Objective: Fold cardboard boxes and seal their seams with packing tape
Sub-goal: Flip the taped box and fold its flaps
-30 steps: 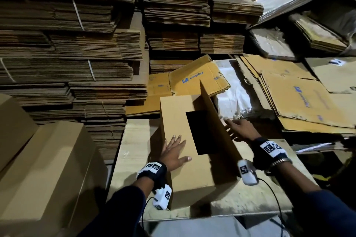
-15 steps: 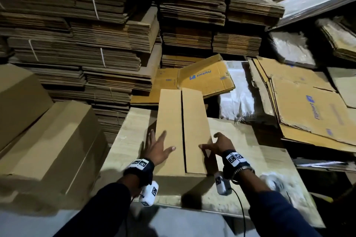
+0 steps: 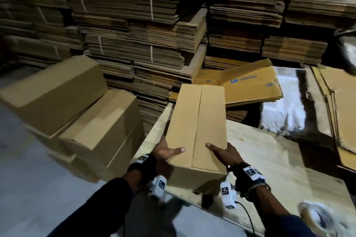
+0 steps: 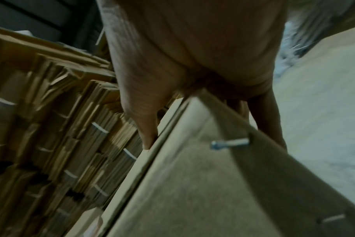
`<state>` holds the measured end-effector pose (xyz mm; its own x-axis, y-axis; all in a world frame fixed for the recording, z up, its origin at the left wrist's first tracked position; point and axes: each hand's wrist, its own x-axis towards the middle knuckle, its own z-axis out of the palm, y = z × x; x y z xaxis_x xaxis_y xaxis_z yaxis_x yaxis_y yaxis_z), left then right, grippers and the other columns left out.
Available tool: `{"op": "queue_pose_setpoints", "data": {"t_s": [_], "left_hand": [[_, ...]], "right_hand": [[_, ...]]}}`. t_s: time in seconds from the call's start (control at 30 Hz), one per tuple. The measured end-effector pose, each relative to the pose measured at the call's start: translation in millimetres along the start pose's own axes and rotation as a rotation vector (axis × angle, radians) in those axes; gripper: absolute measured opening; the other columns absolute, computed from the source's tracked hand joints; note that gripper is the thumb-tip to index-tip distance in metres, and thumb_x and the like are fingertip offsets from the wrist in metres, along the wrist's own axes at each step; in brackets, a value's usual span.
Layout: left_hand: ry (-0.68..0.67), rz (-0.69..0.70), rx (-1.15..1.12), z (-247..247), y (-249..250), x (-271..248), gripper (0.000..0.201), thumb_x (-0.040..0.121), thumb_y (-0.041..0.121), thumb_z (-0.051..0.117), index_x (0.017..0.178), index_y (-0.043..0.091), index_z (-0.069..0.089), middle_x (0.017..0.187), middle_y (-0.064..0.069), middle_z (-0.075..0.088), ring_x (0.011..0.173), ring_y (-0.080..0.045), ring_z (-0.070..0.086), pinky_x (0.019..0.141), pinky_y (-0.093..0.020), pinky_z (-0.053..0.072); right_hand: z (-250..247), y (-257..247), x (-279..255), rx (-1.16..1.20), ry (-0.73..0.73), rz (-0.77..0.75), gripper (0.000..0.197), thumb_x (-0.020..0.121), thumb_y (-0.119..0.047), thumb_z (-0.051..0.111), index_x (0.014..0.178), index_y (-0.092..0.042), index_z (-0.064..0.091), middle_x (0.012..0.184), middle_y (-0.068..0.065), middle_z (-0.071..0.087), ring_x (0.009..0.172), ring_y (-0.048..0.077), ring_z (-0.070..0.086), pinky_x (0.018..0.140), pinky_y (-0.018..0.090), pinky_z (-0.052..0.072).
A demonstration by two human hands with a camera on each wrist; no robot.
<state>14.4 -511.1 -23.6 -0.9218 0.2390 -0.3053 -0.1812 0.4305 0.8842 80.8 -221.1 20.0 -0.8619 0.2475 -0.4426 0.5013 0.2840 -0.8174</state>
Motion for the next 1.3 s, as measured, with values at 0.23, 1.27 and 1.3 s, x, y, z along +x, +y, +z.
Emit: {"op": "queue_pose_setpoints", "data": {"t_s": [0.23,1.27,1.3], "left_hand": [[0.096,0.041,0.062,-157,15,-22,0.076,0.073,0.041,0.095,0.136,0.027,0.055,0.120,0.012,0.071,0.110,-0.007,0.066,0.102,-0.034,0.052],[0.097,0.010,0.882,-607,-151,91,0.058,0.107,0.032,0.053,0.160,0.017,0.037,0.167,-0.014,0.033,0.154,-0.029,0.032,0.121,-0.037,0.030],[0.125,-0.003,0.868,-605,-152,93,0.055,0.106,0.028,0.050,0.159,0.019,0.039,0.167,-0.013,0.033,0.154,-0.029,0.031,0.122,-0.038,0.031]], "right_hand": [[113,-73,19,0.015,-0.150,-0.123,0.107,0.041,-0.085,0.088,0.133,-0.037,0.057,0.115,-0.013,0.075,0.100,0.019,0.074,0.080,0.047,0.064],[600,-290,90,-0.001,-0.246,-0.226,0.079,0.092,-0.039,0.076,0.147,-0.024,0.022,0.129,-0.005,0.057,0.115,0.023,0.057,0.097,0.032,0.045],[605,-294,91,-0.015,-0.233,-0.222,0.078,0.092,-0.040,0.076,0.147,-0.022,0.024,0.130,-0.004,0.057,0.118,0.024,0.058,0.098,0.030,0.044]]}}
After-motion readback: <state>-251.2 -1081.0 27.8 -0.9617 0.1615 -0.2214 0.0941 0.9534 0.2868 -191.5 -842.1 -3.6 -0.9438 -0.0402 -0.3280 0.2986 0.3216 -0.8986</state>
